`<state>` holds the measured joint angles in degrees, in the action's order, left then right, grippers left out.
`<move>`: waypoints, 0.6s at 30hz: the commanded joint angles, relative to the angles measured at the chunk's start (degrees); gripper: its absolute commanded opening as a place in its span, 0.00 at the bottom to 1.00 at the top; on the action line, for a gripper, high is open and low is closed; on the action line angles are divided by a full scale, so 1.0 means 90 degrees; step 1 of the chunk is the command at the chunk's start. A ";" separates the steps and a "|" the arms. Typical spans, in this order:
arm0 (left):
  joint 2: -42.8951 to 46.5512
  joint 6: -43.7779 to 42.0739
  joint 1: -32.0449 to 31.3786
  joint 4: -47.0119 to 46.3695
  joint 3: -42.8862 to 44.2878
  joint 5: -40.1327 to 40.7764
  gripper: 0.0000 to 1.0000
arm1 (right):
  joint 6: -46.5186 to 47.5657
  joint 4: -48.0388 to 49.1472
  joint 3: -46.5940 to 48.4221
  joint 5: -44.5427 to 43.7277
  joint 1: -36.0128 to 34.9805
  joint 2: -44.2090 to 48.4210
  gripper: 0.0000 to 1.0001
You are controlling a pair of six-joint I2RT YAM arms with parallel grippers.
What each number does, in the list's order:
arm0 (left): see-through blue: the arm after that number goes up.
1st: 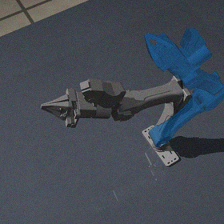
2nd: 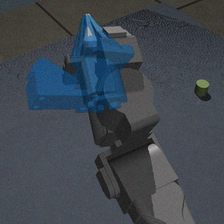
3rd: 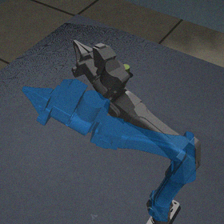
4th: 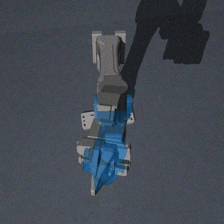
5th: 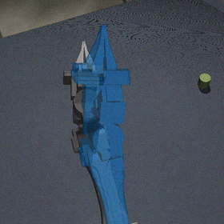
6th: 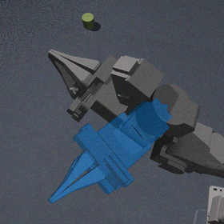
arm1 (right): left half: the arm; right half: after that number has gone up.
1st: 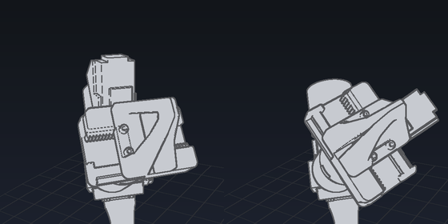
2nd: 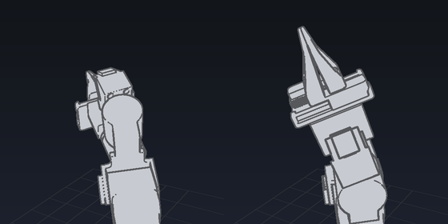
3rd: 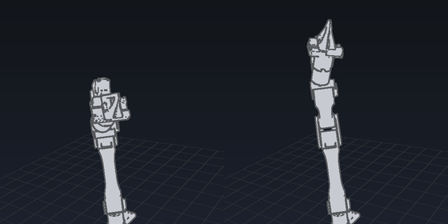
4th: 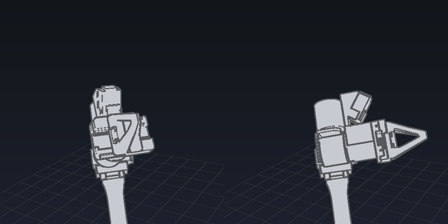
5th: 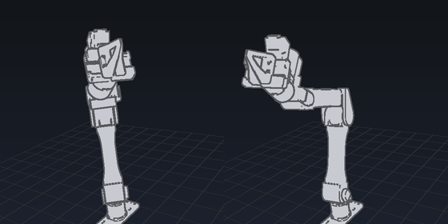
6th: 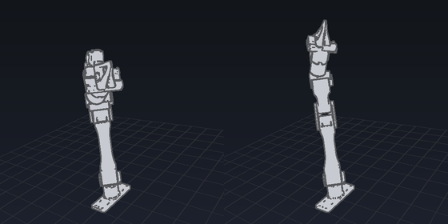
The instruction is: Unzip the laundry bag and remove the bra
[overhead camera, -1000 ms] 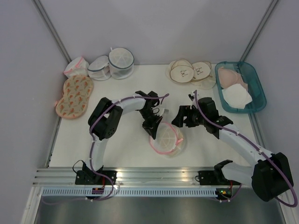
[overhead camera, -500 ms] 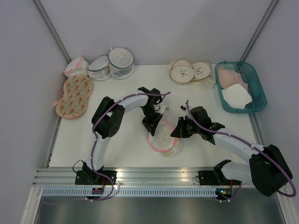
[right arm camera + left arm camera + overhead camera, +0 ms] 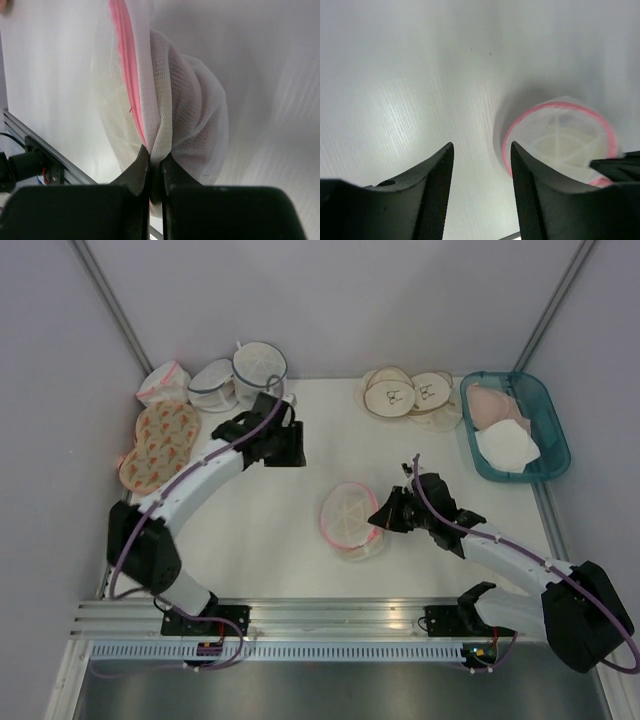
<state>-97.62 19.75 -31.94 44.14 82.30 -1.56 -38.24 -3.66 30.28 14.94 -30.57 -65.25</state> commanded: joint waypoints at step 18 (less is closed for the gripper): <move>0.4128 0.5810 -0.1440 -0.4620 -0.5111 -0.1673 0.56 | -0.4882 0.2808 -0.2515 -0.1357 -0.0353 0.1469 0.00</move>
<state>-63.99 62.08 -42.94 9.52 37.43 -15.73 -76.66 16.62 8.16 5.43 -33.28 -52.99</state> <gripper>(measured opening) 0.551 0.042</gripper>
